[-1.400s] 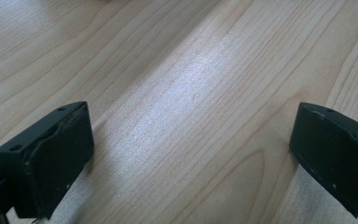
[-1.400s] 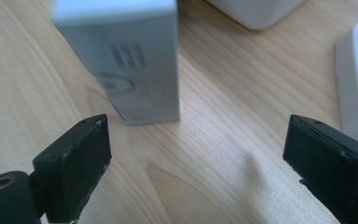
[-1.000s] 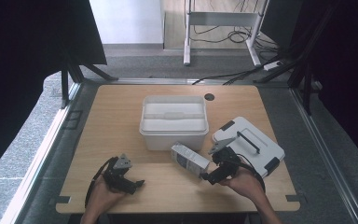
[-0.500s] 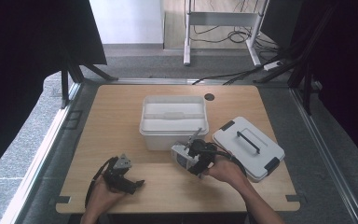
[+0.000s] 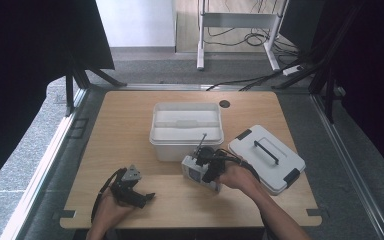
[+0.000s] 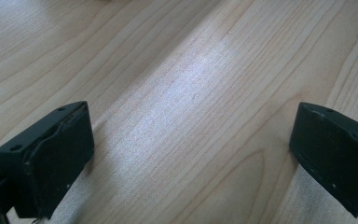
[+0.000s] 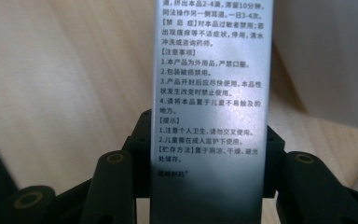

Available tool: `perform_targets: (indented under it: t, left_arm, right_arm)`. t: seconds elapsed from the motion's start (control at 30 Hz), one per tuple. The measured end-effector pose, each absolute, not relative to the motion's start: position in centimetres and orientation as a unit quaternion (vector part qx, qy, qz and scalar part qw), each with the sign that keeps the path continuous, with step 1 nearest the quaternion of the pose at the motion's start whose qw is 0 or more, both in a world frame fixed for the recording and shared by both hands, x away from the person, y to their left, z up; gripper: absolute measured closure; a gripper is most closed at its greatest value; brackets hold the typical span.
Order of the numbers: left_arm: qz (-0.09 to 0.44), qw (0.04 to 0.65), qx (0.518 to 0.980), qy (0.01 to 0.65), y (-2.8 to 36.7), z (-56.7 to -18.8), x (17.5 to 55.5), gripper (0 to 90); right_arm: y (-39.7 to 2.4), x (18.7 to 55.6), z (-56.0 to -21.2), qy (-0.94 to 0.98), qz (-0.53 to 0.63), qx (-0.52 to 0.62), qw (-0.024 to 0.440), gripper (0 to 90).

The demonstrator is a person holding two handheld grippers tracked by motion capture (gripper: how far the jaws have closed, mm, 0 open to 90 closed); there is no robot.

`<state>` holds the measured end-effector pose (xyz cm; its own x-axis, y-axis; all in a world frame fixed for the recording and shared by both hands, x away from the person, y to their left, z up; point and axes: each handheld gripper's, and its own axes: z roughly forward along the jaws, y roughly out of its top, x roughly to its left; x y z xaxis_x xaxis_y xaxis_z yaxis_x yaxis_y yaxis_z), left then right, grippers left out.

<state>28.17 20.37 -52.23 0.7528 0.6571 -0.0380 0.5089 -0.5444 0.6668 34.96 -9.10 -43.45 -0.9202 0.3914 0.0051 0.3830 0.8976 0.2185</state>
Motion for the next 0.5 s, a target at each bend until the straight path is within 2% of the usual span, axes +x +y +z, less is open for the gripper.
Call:
perform_targets:
  t: [0.3, 0.5]
  left_arm:
    - [0.107, 0.34, 0.872, 0.334, 20.4, -52.2, 28.2, 0.0]
    - [0.108, 0.34, 0.873, 0.333, 20.4, -52.2, 28.2, 0.0]
  right_arm:
    - [-9.5, 30.9, -42.0, 0.977, 0.131, 0.168, 0.018, 55.2]
    - [-9.6, 28.3, -42.5, 0.98, 0.133, 0.149, 0.014, 55.2]
